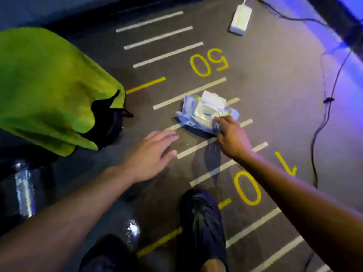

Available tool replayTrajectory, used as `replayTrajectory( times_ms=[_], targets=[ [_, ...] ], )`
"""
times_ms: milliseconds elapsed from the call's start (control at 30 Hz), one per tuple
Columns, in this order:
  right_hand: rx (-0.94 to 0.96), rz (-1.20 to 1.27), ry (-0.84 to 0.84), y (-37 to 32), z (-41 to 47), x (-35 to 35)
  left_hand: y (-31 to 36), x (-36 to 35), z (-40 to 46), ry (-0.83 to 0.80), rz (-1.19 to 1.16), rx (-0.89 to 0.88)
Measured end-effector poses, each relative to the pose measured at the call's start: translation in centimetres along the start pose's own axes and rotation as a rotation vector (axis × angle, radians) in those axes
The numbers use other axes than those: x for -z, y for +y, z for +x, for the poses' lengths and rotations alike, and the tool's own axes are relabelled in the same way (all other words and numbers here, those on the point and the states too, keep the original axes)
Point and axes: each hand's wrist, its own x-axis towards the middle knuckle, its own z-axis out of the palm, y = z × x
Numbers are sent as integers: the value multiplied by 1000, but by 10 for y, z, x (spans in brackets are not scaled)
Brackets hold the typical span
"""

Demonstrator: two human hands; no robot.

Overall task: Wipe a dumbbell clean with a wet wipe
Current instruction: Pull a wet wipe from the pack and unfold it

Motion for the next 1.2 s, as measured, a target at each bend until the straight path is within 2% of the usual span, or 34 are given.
replayTrajectory(
  times_ms=[67,233,400,567,667,833,1000,1200],
  targets=[
    [-5,-24,30,3,11,-1,6,1,28,15,-55,-13],
    [120,-218,81,13,29,-10,23,-4,97,59,-125,-31],
    [168,-284,-5,19,36,-2,34,-18,127,59,-166,56],
    [117,-128,50,27,53,8,33,-24,131,107,-281,149],
    [183,-236,-7,24,61,10,33,-33,130,159,-373,186],
    [190,-436,51,14,71,2,36,-40,129,242,-484,220],
    [161,-551,90,10,73,-1,40,-38,130,205,-480,245],
    [108,-549,64,9,77,-8,34,-41,131,174,-495,258]
  ],
)
